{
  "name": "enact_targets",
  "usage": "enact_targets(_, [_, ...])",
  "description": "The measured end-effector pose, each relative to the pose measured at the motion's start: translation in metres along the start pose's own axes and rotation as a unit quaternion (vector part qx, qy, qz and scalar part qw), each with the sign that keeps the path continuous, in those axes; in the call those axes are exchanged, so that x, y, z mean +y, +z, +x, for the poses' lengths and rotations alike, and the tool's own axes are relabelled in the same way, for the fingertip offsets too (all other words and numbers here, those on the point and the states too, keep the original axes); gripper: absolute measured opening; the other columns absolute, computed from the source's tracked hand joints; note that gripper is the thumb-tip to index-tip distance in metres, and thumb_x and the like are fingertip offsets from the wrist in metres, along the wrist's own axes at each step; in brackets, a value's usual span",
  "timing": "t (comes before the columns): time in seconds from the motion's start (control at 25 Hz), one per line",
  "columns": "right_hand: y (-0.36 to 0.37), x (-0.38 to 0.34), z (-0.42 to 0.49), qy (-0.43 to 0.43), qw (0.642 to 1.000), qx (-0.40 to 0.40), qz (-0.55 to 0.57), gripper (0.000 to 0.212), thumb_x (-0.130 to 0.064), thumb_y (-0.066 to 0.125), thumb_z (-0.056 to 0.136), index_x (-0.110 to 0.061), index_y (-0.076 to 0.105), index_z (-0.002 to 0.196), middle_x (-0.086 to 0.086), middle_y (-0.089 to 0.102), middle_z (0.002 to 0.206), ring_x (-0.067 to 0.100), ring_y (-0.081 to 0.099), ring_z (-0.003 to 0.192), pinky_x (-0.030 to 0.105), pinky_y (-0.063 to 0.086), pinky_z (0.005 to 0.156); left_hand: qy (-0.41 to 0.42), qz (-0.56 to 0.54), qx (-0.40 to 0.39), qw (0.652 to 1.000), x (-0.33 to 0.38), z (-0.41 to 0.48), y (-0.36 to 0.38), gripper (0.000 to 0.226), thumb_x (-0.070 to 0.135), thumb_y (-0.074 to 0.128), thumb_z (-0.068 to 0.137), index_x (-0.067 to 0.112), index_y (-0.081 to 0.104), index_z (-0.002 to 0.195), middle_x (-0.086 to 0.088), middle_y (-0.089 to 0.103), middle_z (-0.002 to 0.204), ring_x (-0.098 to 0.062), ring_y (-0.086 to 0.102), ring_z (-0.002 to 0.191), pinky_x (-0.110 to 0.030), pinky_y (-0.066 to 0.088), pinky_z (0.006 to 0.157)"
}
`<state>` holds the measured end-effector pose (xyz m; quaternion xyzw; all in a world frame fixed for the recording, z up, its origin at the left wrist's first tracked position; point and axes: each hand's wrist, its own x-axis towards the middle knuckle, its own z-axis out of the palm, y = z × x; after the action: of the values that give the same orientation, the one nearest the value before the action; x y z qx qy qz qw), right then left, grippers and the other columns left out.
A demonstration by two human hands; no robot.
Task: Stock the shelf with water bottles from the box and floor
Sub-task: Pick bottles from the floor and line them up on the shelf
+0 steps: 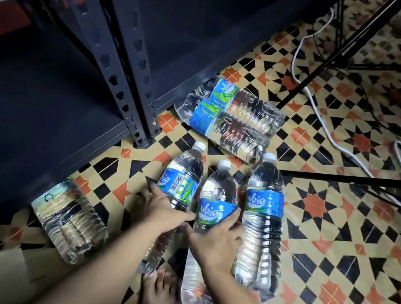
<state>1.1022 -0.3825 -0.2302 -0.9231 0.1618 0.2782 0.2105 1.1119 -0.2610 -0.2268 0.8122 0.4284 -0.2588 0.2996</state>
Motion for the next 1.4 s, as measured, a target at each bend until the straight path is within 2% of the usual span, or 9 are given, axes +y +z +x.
enact_targets(0.08, [0.001,-0.001,0.002,0.012,1.000,0.012,0.010,0.132,-0.065,0.080,0.062,-0.007,0.006,0.154,0.019,0.040,0.137,0.039,0.045,0.127,0.041,0.040,0.104,-0.003,-0.026,0.027,0.999,-0.005,0.003,0.004,0.122,0.055,0.089,0.053,0.007,0.024,0.145,-0.017,0.038,0.149,-0.031,0.039,0.137,-0.037,0.040,0.105])
enact_targets(0.16, [0.000,0.001,0.008,0.024,0.998,0.034,0.043,0.112,-0.058,0.083,0.059,-0.006,0.027,0.142,0.018,0.054,0.126,0.037,0.054,0.119,0.040,0.046,0.098,-0.012,-0.052,0.040,0.998,-0.007,0.004,0.000,0.106,0.053,0.092,0.046,0.009,0.041,0.128,-0.016,0.056,0.130,-0.031,0.054,0.120,-0.034,0.049,0.092])
enact_targets(0.32, [-0.013,0.014,0.023,0.068,0.989,-0.020,0.130,0.085,-0.044,0.086,0.061,-0.007,0.040,0.123,0.015,0.067,0.116,0.033,0.066,0.104,0.038,0.053,0.090,-0.003,-0.060,0.008,0.998,-0.013,0.010,-0.023,0.075,0.046,0.089,0.060,0.014,0.054,0.118,-0.002,0.048,0.113,-0.025,0.050,0.109,-0.026,0.044,0.088])
enact_targets(0.48, [-0.012,0.018,0.025,0.031,0.988,-0.047,0.146,0.091,-0.043,0.088,0.057,-0.012,0.030,0.119,0.013,0.066,0.114,0.030,0.067,0.098,0.043,0.056,0.089,0.046,-0.080,-0.053,0.994,-0.032,0.022,-0.042,0.102,0.044,0.084,0.070,0.016,0.028,0.150,-0.010,0.039,0.149,-0.030,0.040,0.136,-0.042,0.034,0.111])
enact_targets(0.68, [-0.007,0.011,0.015,-0.008,0.993,-0.054,0.103,0.095,-0.045,0.082,0.067,-0.011,0.030,0.139,0.015,0.041,0.134,0.034,0.046,0.128,0.038,0.041,0.106,-0.004,-0.028,-0.159,0.987,-0.039,0.037,-0.040,0.099,0.043,0.077,0.073,0.018,0.022,0.151,-0.006,0.034,0.154,-0.028,0.037,0.139,-0.043,0.030,0.113])
enact_targets(0.8, [0.007,0.005,0.003,-0.006,1.000,0.003,0.017,0.109,-0.056,0.075,0.067,-0.011,0.018,0.149,0.020,0.048,0.135,0.038,0.049,0.125,0.041,0.041,0.103,-0.027,-0.053,-0.103,0.993,-0.027,0.023,-0.011,0.114,0.042,0.080,0.067,0.020,0.008,0.154,-0.014,0.019,0.156,-0.032,0.026,0.143,-0.045,0.027,0.116])
enact_targets(0.96, [0.009,-0.003,0.007,0.035,0.998,0.006,0.043,0.101,-0.064,0.079,0.054,-0.015,0.036,0.131,0.014,0.059,0.125,0.034,0.059,0.117,0.039,0.048,0.091,-0.023,-0.063,0.070,0.995,-0.023,0.000,0.010,0.100,0.045,0.091,0.053,0.011,0.039,0.132,-0.017,0.052,0.131,-0.031,0.049,0.125,-0.038,0.047,0.099])
enact_targets(1.12, [-0.003,0.002,0.014,0.040,0.998,-0.013,0.049,0.079,-0.049,0.081,0.062,-0.014,0.043,0.121,0.010,0.064,0.120,0.032,0.063,0.111,0.036,0.050,0.087,-0.034,-0.059,0.043,0.997,-0.031,0.016,-0.006,0.089,0.042,0.093,0.050,0.008,0.050,0.120,-0.016,0.061,0.124,-0.031,0.056,0.117,-0.032,0.052,0.089])
enact_targets(1.4, [-0.023,0.005,-0.004,0.014,0.993,0.001,0.115,0.079,-0.045,0.085,0.059,-0.017,0.046,0.122,0.007,0.068,0.117,0.029,0.065,0.108,0.035,0.051,0.086,0.044,-0.062,0.058,0.995,-0.031,-0.024,-0.034,0.075,0.044,0.086,0.047,0.020,0.053,0.110,-0.005,0.067,0.109,-0.027,0.061,0.106,-0.027,0.050,0.081])
